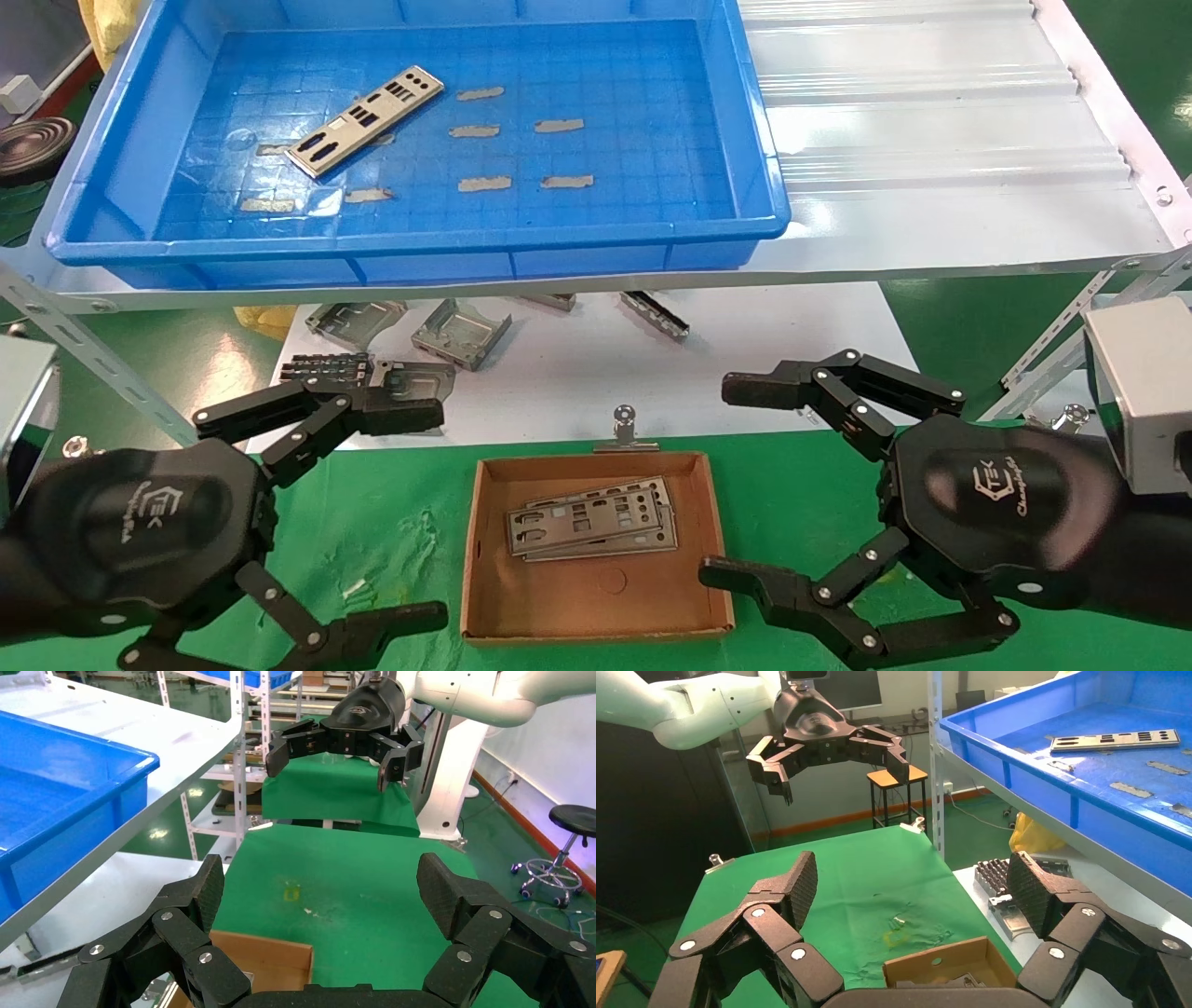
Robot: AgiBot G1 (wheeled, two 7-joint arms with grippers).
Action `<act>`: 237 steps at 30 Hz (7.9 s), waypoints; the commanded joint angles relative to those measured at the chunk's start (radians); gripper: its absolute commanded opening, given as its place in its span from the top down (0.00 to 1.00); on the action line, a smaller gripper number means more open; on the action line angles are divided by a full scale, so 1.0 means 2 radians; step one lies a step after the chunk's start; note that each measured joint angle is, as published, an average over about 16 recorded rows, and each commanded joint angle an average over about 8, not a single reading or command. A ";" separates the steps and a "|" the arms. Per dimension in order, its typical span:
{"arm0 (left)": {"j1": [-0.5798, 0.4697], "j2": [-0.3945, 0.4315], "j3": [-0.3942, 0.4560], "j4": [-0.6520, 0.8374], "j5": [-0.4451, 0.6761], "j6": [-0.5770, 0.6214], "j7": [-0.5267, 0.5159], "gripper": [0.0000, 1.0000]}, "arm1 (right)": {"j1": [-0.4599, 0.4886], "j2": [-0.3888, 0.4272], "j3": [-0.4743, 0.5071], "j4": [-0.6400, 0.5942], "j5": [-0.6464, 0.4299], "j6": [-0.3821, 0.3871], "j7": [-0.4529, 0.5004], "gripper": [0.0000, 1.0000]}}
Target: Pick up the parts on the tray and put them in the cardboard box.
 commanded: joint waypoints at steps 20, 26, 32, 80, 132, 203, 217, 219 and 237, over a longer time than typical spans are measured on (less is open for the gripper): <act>0.000 0.000 0.000 0.000 0.000 0.000 0.000 0.00 | 0.000 0.000 0.000 0.000 0.000 0.000 0.000 1.00; 0.000 0.000 0.000 0.000 0.000 0.000 0.000 0.00 | 0.000 0.000 0.000 0.000 0.000 0.000 0.000 1.00; 0.000 0.000 0.000 0.000 0.000 0.000 0.000 0.00 | 0.000 0.000 0.000 0.000 0.000 0.000 0.000 1.00; -0.318 0.127 0.081 0.286 0.203 -0.089 -0.008 0.00 | 0.000 0.000 0.000 0.000 0.000 0.000 0.000 1.00; -0.486 0.279 0.152 0.633 0.344 -0.265 0.084 0.00 | 0.000 0.000 0.000 0.000 0.000 0.000 0.000 0.00; -0.494 0.277 0.148 0.635 0.338 -0.253 0.097 1.00 | 0.000 0.000 0.000 0.000 0.000 0.000 0.000 0.00; -0.488 0.282 0.141 0.641 0.329 -0.250 0.094 1.00 | 0.000 0.000 0.000 0.000 0.000 0.000 0.000 0.00; -0.486 0.284 0.142 0.642 0.329 -0.252 0.094 1.00 | 0.000 0.000 0.000 0.000 0.000 0.000 0.000 0.00; -0.479 0.290 0.145 0.643 0.333 -0.263 0.096 0.68 | 0.000 0.000 0.000 0.000 0.000 0.000 0.000 0.00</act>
